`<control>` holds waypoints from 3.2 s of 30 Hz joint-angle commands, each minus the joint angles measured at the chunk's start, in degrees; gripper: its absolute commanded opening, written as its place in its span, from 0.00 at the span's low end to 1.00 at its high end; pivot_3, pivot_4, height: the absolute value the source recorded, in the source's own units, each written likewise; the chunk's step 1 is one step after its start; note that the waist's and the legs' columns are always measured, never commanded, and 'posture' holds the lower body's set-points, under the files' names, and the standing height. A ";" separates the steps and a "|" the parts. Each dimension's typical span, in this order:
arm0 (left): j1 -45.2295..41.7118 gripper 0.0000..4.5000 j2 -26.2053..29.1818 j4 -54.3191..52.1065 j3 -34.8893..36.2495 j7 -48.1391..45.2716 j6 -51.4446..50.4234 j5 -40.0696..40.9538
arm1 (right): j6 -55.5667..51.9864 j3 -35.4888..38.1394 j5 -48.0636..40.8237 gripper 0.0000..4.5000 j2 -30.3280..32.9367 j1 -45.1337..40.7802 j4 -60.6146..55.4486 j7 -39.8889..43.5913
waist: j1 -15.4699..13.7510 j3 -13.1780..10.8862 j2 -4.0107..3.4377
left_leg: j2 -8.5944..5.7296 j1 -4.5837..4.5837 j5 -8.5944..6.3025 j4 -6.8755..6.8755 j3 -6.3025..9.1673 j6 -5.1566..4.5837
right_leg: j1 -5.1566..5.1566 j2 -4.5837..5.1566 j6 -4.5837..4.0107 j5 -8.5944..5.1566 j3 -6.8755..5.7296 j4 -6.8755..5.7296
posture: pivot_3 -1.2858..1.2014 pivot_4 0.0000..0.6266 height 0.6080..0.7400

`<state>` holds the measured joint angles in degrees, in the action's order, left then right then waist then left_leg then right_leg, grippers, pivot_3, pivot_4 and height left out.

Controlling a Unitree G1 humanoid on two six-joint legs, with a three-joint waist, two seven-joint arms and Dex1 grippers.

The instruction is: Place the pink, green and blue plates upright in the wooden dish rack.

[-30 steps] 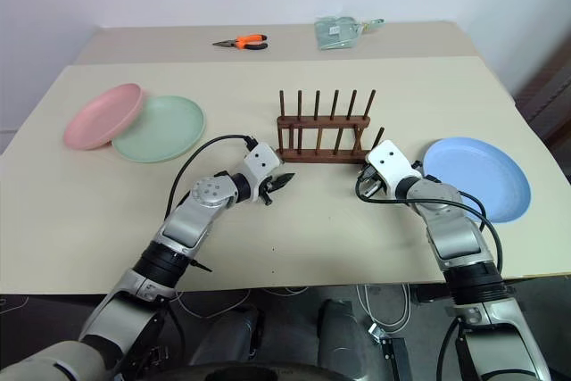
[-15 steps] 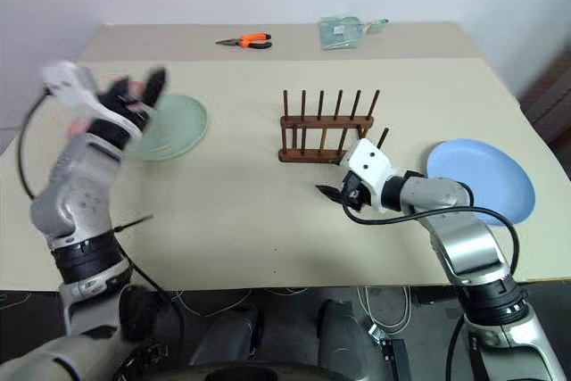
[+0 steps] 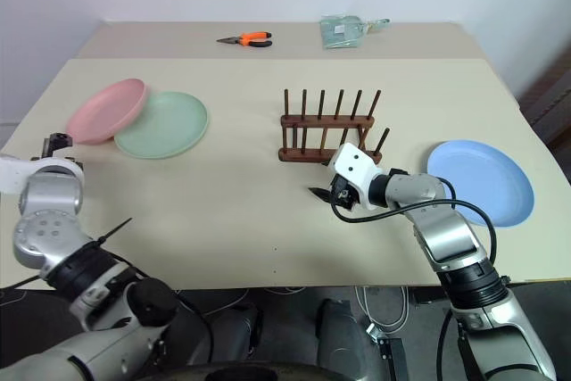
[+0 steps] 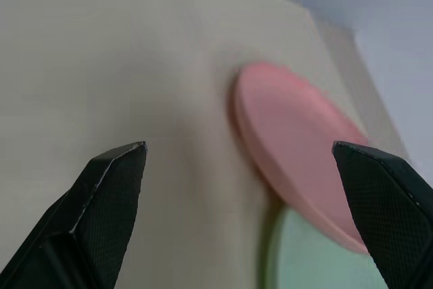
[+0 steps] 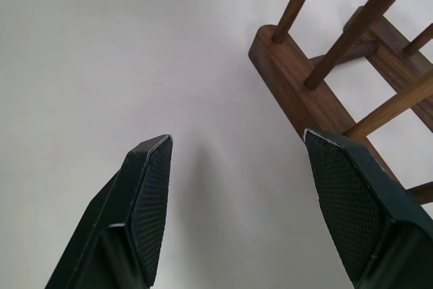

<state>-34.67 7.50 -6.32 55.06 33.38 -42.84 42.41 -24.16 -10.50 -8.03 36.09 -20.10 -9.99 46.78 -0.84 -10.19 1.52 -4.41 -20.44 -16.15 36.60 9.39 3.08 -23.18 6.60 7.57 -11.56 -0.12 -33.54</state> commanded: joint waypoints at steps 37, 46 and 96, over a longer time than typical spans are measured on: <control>-18.05 0.00 -2.36 -1.76 -34.93 -18.60 -11.31 14.83 | 20.41 -4.97 20.03 0.99 -0.59 -22.81 -0.23 -11.12 | 1.19 0.00 0.11 | 0.02 -0.04 0.16 -0.13 -0.13 0.29 | -0.12 0.02 -0.16 0.10 0.08 0.14 | 0.52 0.24 1.00; -17.38 0.00 -3.60 -1.69 -34.48 -15.49 -17.50 24.34 | 30.00 -8.99 36.39 0.69 -1.09 -24.46 12.22 -20.35 | 1.37 0.00 0.10 | 0.04 0.00 0.32 -0.35 -0.16 0.52 | -0.23 -0.01 -0.19 0.12 0.15 0.08 | 0.52 0.24 1.00; 14.68 0.81 25.65 -17.52 -60.55 -78.13 9.65 -7.15 | -27.29 32.69 -43.15 0.08 -0.08 -14.08 5.57 -13.94 | 1.50 -0.09 -0.28 | 0.23 0.05 -0.04 -0.41 -0.64 -0.17 | -0.27 -0.14 -0.43 0.13 0.54 0.24 | 0.52 0.24 1.00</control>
<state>-19.99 33.26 -21.60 -5.92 -44.84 -33.26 35.43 -52.52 21.06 -50.78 34.96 -32.19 -4.33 31.88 0.66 -10.28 1.24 -4.18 -20.39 -16.20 36.19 8.74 2.91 -23.45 6.46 7.15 -11.43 0.43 -33.30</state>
